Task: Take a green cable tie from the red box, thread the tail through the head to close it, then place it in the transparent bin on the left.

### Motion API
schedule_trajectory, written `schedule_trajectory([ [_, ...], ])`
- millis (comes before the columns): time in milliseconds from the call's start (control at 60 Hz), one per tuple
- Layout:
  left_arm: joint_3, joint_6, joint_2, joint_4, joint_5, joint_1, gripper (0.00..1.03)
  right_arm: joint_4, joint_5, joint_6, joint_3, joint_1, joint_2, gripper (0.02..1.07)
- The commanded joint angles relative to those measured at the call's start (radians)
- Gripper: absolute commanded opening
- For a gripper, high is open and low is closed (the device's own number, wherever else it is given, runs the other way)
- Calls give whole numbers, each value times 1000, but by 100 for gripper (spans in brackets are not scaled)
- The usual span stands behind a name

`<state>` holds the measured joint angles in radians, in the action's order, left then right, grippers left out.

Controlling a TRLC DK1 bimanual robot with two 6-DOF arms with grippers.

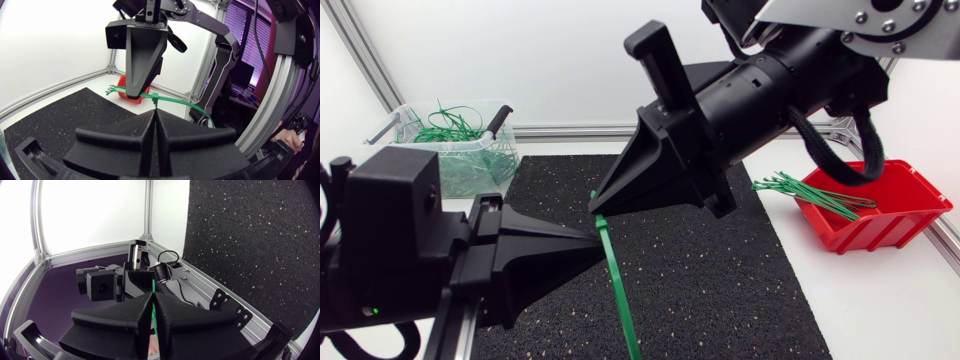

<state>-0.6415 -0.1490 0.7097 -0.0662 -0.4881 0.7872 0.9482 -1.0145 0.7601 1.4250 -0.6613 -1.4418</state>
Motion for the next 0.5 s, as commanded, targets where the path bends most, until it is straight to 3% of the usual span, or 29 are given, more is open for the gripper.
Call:
schedule_trajectory([
  [0,-49,-3,16,-40,-18,-29,4,72,10,-59,14,-15,17,48],
  [50,-50,-3,16,-55,-18,-39,4,127,17,-120,23,-12,17,55],
  [150,-64,8,17,-115,-18,-66,4,166,131,-186,25,-12,29,68],
  [483,-121,83,37,-267,-10,-233,4,104,583,-228,-21,17,106,78],
])
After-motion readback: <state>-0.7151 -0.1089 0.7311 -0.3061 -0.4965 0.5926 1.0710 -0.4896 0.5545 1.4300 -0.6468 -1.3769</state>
